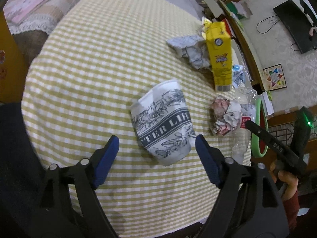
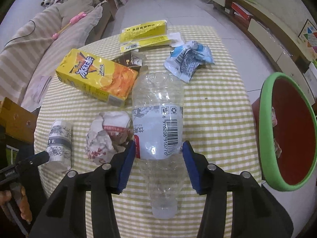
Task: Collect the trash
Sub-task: 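Lift the paper cup and plastic bottle and carry them toward the bin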
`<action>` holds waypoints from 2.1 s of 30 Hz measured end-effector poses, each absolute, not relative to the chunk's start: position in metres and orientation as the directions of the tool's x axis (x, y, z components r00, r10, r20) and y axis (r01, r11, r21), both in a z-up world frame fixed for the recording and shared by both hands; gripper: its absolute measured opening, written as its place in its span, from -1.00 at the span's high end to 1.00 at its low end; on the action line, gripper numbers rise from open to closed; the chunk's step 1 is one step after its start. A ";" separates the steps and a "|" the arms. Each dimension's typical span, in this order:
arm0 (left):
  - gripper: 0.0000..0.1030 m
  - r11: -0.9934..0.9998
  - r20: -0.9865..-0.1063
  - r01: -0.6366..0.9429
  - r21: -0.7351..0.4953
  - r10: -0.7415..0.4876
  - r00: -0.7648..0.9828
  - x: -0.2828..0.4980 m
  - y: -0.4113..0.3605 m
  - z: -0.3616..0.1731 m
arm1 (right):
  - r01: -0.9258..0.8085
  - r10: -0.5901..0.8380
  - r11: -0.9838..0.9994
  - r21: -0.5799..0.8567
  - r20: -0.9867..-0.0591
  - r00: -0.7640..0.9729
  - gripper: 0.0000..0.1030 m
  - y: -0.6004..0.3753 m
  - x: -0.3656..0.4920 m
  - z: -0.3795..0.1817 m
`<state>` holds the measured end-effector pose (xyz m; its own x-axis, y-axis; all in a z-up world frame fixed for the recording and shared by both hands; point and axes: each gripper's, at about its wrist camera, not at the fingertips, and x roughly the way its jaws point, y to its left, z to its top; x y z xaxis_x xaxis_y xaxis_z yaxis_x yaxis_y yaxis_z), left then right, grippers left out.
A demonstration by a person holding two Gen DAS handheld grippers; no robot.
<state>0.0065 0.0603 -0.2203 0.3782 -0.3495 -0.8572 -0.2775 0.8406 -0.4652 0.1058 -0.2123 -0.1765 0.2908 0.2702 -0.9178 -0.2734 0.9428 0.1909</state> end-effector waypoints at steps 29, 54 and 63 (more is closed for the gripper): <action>0.16 0.891 -0.828 -0.168 -0.423 -0.304 0.472 0.014 0.041 -0.169 | -0.194 0.322 0.945 0.264 -0.858 0.400 0.08 -0.227 0.074 -0.147; 0.17 0.920 -0.791 -0.050 -0.389 -0.305 0.531 0.029 -0.011 -0.124 | -0.130 0.347 0.936 0.326 -0.811 0.471 0.08 -0.263 0.060 -0.122; 0.17 0.934 -0.783 -0.005 -0.356 -0.296 0.547 0.030 -0.033 -0.110 | -0.119 0.362 0.928 0.353 -0.786 0.502 0.08 -0.280 0.056 -0.112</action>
